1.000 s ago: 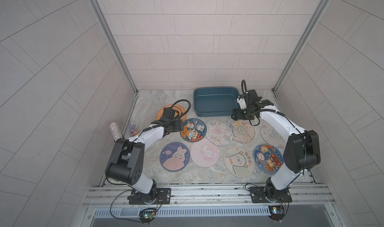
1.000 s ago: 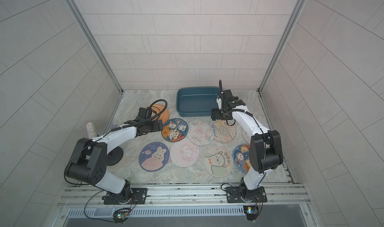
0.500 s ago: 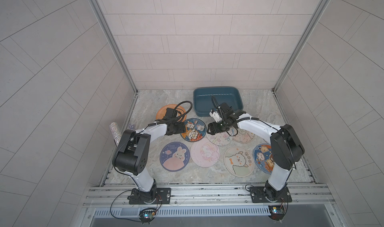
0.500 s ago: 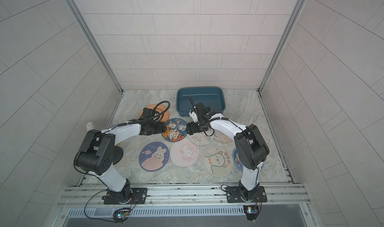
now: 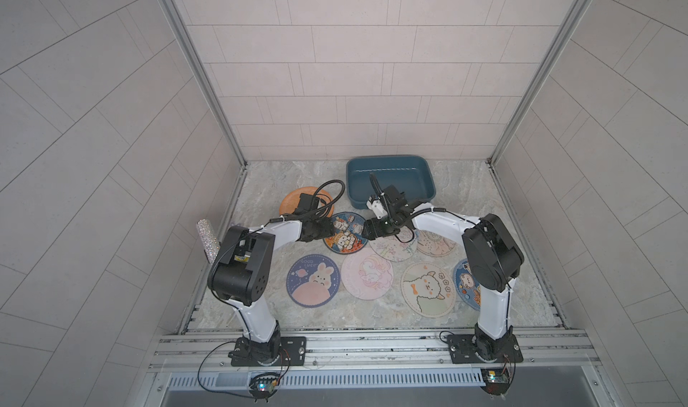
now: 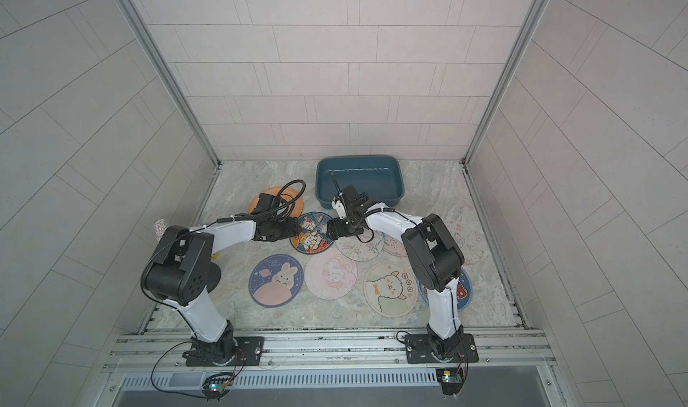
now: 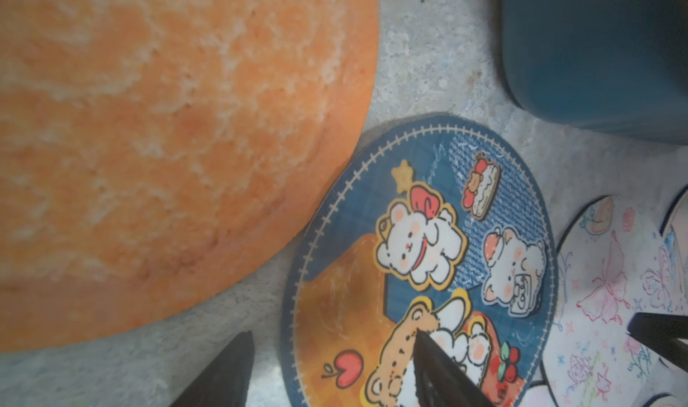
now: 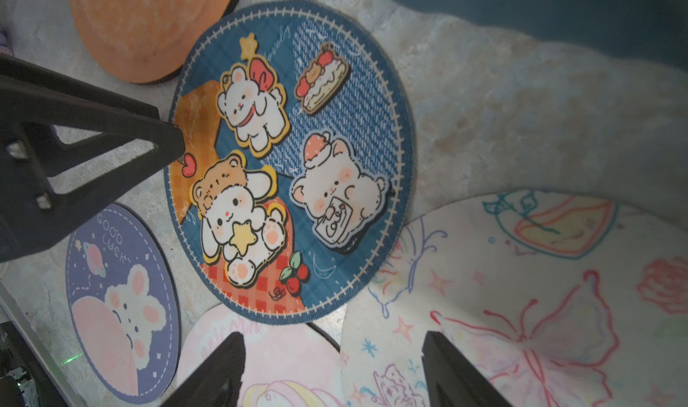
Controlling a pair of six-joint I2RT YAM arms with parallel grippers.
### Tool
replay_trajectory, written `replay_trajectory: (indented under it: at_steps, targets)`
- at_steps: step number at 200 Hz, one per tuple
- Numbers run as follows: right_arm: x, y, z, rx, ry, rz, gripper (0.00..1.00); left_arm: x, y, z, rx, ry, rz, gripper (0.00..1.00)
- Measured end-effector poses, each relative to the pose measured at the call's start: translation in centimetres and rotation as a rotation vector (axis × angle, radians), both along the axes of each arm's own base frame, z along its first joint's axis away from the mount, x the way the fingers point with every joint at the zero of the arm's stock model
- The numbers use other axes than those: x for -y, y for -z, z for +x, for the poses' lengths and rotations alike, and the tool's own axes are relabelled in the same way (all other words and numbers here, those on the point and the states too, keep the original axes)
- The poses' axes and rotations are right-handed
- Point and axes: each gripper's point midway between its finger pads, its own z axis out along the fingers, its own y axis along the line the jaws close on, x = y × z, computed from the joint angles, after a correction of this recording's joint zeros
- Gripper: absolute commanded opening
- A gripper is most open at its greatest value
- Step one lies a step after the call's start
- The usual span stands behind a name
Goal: Put the coasters into the storage box
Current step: Pick up the coaster from the center of the board.
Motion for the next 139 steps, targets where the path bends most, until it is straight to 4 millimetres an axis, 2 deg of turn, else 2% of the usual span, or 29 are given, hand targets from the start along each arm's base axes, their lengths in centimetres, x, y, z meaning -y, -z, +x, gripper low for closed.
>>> replay_trajectory:
  at_steps: [74, 139]
  targets:
    - [-1.9, 1.9, 0.8, -0.014, -0.004, 0.005, 0.74, 0.3, 0.0, 0.5, 0.014, -0.001, -0.015, 0.71]
    - [-1.7, 2.2, 1.5, 0.002, 0.023, -0.022, 0.72, 0.6, 0.0, 0.9, 0.023, 0.0, -0.034, 0.7]
